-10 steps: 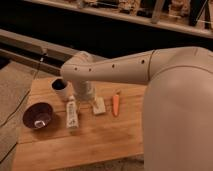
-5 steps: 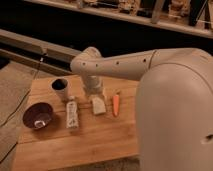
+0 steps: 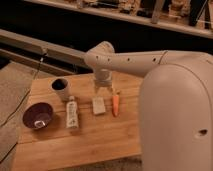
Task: Drag the pepper across the table
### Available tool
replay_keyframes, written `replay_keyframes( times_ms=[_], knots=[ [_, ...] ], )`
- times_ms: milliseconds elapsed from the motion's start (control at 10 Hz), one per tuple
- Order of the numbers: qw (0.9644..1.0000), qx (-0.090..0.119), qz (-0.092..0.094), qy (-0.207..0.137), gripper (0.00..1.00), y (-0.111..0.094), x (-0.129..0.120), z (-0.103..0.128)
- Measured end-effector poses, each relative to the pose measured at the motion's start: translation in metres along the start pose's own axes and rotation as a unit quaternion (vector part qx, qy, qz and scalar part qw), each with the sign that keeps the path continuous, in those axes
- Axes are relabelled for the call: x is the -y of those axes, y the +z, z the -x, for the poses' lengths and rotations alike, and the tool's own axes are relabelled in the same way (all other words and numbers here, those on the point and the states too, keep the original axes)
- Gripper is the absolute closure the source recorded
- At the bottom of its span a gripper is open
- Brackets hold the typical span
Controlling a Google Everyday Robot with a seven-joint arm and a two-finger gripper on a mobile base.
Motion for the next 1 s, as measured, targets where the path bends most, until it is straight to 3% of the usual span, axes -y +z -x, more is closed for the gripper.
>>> replay_keyframes(
  times_ms=[500, 1000],
  knots=[
    [0.9999, 0.003, 0.01, 0.012, 0.35, 0.01, 0.035, 0.039],
    [0.9991, -0.004, 0.04, 0.011, 0.35, 0.033, 0.06, 0.059]
  ],
)
